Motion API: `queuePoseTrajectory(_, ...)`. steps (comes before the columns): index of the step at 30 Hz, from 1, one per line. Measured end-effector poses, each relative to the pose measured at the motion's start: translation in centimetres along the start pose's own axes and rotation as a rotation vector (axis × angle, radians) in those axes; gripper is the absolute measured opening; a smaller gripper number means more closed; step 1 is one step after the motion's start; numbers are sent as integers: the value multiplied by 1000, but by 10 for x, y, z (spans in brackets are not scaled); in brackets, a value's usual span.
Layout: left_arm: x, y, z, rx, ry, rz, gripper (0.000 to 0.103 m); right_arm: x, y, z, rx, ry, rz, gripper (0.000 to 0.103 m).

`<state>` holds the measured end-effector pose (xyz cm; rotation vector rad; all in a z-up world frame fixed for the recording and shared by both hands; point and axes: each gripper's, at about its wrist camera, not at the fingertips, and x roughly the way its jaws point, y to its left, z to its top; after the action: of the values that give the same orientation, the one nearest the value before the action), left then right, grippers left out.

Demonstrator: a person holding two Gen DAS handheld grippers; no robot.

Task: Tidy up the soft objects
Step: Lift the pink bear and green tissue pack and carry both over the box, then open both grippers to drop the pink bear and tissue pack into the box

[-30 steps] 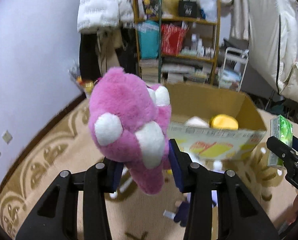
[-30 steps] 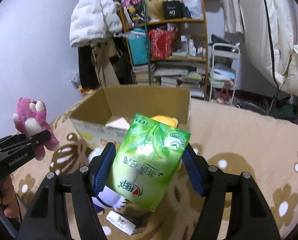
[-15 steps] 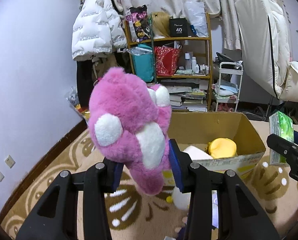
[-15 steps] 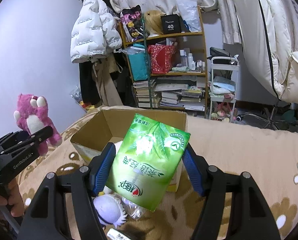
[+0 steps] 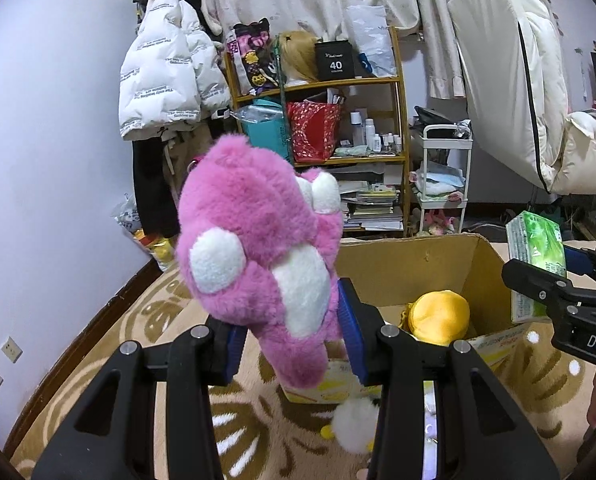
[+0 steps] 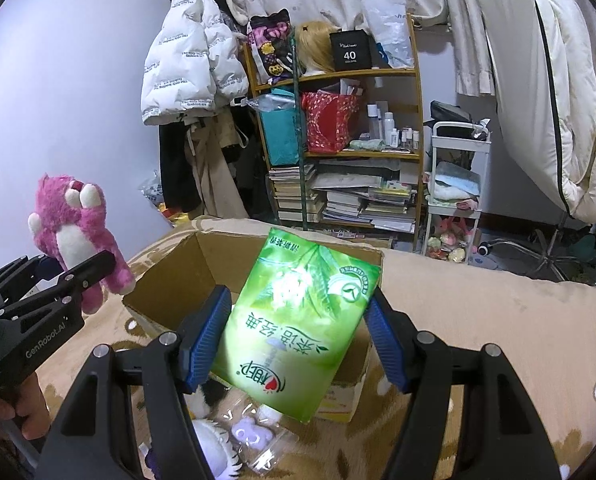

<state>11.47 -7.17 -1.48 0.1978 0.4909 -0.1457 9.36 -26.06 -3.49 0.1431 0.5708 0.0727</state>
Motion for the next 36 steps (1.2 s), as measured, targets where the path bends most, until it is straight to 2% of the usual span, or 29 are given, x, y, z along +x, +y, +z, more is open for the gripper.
queuePoseTrajectory(20, 32, -7, 0, -9, 48, -75, 42, 34, -11, 2, -4, 32, -5, 72)
queuePoseTrajectory(30, 49, -15, -6, 20, 127, -74, 44, 46, -16, 0, 27, 69, 17, 72)
queuePoseTrajectory(33, 50, -12, -6, -4, 134, -84, 54, 48, -18, -2, 33, 75, 21, 72)
queuePoseTrajectory(36, 50, -11, -6, -7, 136, -77, 57, 49, -19, -3, 37, 77, 24, 73)
